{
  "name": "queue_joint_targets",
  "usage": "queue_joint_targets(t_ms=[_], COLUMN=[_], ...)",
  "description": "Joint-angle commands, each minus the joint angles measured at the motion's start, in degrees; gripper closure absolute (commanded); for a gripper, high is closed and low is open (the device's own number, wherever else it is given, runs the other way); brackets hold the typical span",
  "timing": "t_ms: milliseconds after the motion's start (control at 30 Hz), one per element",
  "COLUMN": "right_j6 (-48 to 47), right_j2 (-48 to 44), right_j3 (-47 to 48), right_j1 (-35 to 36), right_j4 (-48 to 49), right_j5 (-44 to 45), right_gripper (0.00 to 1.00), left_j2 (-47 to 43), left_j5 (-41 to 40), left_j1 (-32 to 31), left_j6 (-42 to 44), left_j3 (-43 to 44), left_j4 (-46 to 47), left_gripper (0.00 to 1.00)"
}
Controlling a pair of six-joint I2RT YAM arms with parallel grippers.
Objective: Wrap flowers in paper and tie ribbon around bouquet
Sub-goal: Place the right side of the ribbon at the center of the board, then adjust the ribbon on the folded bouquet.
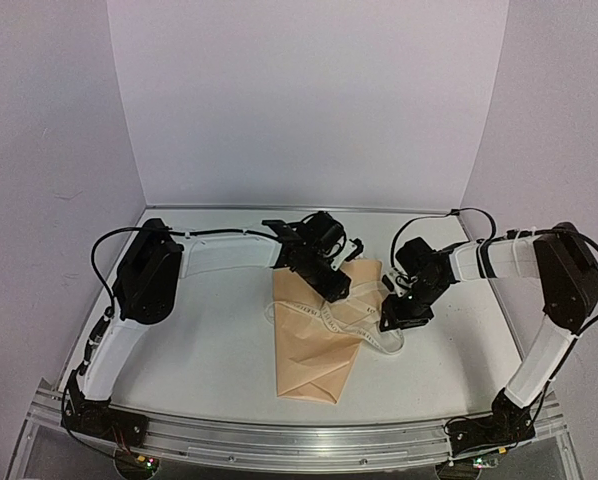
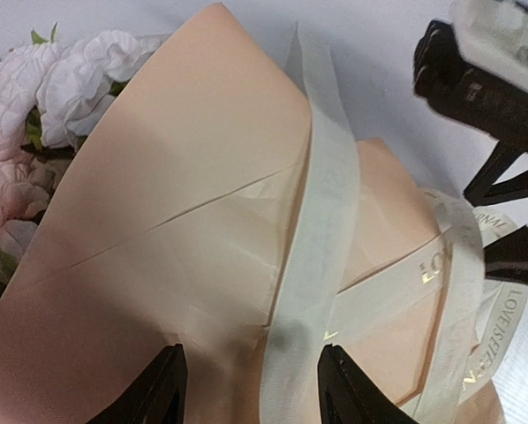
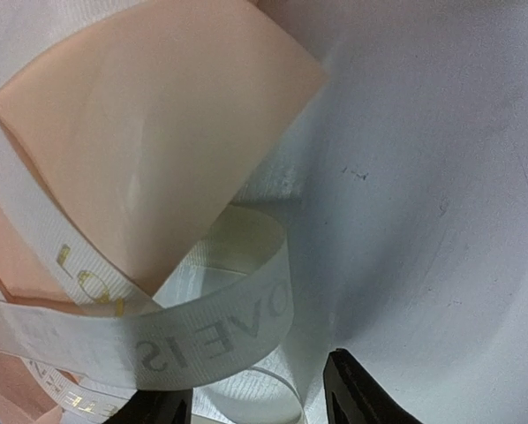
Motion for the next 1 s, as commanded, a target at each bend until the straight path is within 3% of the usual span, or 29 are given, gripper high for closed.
queue_joint_targets(t_ms=[0, 133, 367, 500, 633, 700, 867, 967], right_j6=[0.2, 0.5, 1.5, 2.1, 2.4, 2.5, 2.6, 2.8], right_j2=[0.3, 0.2, -0.4, -1.3, -2.3, -2.5, -2.7, -2.6], right_j3=[0.0, -0.1, -0.1, -0.1, -0.3, -0.3, -0.3, 0.1], right_j1=[-0.2, -0.2, -0.2, -0.2, -0.3, -0.2, -0.2, -0.2], right_j4=[1.3, 1.3, 1.2, 0.5, -0.1, -0.3, -0.7, -1.0], right_j5=[1.1, 0.8, 1.0, 1.0, 1.3, 1.4, 1.6, 1.5], right_gripper=[0.53, 0.63, 0.79, 0.84, 0.86, 0.86, 0.87, 0.87], left_j2=[0.5, -0.1, -1.3, -2.2, -3.2, -3.6, -3.3, -3.4], left_j5=[-6.9, -6.6, -4.0, -2.7, -3.2, -3.6, -5.1, -5.4], left_j1=[-0.6, -0.7, -1.0, -1.5, -1.9, -2.0, -2.6, -2.8], left_j6=[1.3, 1.0, 0.2, 0.7, 0.7, 0.5, 0.4, 0.2], left_j3=[3.0, 2.1, 0.9, 0.0, -0.7, -1.0, -0.9, -1.1], left_j4=[-3.9, -3.7, -3.2, -3.1, -3.6, -3.7, -4.9, -5.2], left_gripper=[0.47, 0.51, 0.69, 0.76, 0.68, 0.68, 0.74, 0.83])
